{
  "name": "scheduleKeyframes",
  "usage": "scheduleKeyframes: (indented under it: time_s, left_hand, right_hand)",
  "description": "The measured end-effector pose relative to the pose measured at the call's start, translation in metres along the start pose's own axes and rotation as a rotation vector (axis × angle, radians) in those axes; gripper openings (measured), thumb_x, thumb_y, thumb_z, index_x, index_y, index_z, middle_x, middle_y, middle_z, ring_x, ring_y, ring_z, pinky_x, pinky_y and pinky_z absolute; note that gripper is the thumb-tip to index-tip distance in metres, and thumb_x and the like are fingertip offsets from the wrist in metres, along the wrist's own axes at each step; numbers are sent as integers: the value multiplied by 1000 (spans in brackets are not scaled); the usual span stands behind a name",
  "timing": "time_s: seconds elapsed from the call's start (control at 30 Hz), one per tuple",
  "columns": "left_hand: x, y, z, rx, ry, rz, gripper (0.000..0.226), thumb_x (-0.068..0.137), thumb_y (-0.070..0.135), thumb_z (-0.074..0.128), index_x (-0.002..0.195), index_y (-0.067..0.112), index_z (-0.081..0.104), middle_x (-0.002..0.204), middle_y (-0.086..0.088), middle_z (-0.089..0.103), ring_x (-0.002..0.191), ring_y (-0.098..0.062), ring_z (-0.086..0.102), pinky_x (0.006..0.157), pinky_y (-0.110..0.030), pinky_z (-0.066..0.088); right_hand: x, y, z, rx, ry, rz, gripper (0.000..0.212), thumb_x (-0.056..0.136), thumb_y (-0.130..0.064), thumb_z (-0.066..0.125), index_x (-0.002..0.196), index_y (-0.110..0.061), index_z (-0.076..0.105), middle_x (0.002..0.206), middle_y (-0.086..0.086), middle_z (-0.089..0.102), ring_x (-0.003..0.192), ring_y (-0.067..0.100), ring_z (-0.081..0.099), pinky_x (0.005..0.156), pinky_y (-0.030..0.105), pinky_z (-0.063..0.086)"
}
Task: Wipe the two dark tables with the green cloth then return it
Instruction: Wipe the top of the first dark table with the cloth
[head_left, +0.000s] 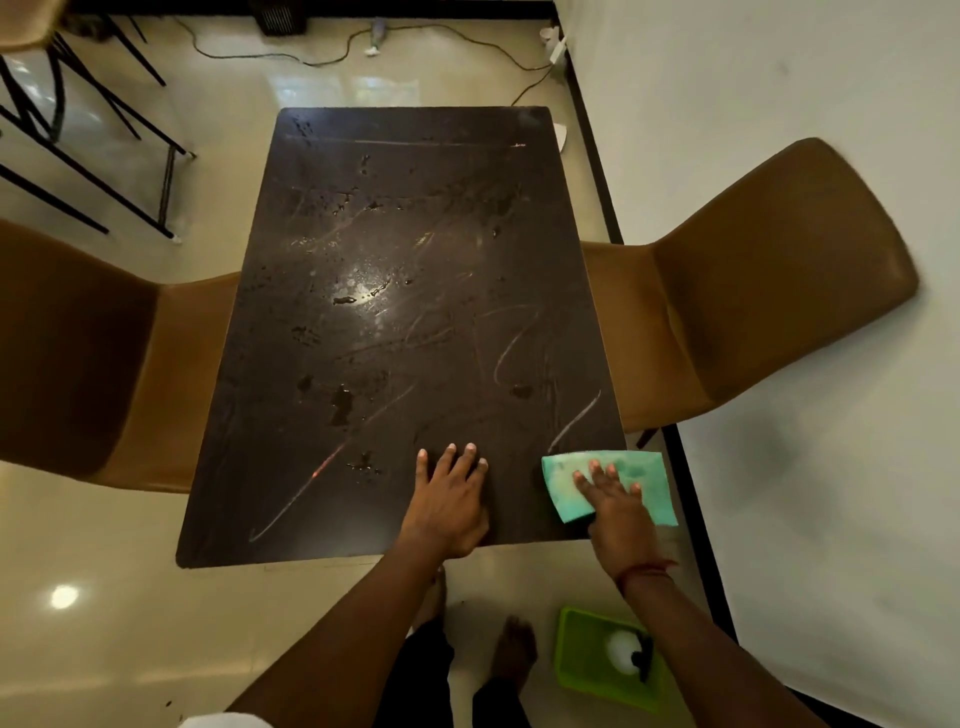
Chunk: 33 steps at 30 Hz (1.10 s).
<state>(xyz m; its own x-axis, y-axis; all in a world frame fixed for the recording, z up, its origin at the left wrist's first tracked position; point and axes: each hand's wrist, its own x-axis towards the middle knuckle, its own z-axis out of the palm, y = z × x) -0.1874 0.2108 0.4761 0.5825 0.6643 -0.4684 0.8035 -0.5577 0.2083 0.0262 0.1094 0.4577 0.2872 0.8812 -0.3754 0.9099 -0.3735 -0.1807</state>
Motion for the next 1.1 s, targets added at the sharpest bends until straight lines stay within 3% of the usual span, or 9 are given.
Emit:
scheduleKeyframes:
  time_s: [0.13,0.3,0.43,0.53,0.63,0.77,0.9,1.0,1.1]
  left_hand:
    - [2,4,-2,-34,-44,-27,69,96,41,41,155,17,14,164,-6,1,150,-30,-4,117,-58,-5]
    - [7,-2,-5,-56,-60,-14,66,95,40,44,154,22,19,164,-4,6,150,-28,1,116,-60,-5]
    - [10,-7,-7,-65,-89,-7,66,94,36,45,154,24,20,164,-2,5,151,-26,0,115,-62,-6]
    - [12,-7,-13,-89,-123,-12,69,93,36,49,154,23,21,164,-4,4,151,-27,0,115,-61,-6]
    - [13,-9,-17,-71,-161,4,70,92,38,51,154,24,20,164,-4,5,150,-28,1,115,-61,-7]
    - [14,-15,-18,-67,-179,35,72,93,37,51,155,27,16,164,-2,3,150,-27,0,114,-62,-9]
    - [12,-16,-16,-66,-171,49,74,93,39,50,155,25,13,164,-2,-1,150,-26,-4,116,-63,-8]
    - [10,-16,-16,-62,-175,46,77,92,40,52,155,25,11,164,-2,-3,150,-26,-5,116,-63,-8]
    - [7,-16,-16,-37,-176,52,79,92,40,52,156,24,9,164,-2,-3,150,-25,-5,115,-64,-8]
  right_hand:
    - [17,-51,0,-135,3,78,68,86,-15,53,146,-15,22,154,18,17,141,40,13,108,61,16]
    - [-6,-10,11,-180,-5,-341,75,46,-7,83,118,-16,64,126,14,60,115,35,57,99,59,35]
    - [24,20,-12,-10,63,-109,68,70,10,58,133,-16,50,145,10,40,136,32,34,110,55,21]
    - [49,-21,-22,-59,86,86,61,84,-7,51,141,-19,35,153,10,26,140,33,20,110,55,21]
    - [47,-56,-9,-113,45,-97,64,85,-9,50,145,-17,28,155,12,19,141,35,15,110,59,14]
    - [29,-21,-1,-92,-4,-419,72,61,4,71,128,-17,55,139,12,48,130,37,41,103,61,25]
    - [64,9,-23,36,76,-165,57,81,5,54,132,-20,50,148,5,37,139,29,29,113,50,14]
    - [86,-41,-34,-71,101,57,55,88,-9,49,140,-20,38,152,11,27,138,34,24,111,51,22]
    - [69,-81,-17,-126,62,-146,60,88,-11,48,145,-18,28,154,13,19,140,38,16,112,53,15]
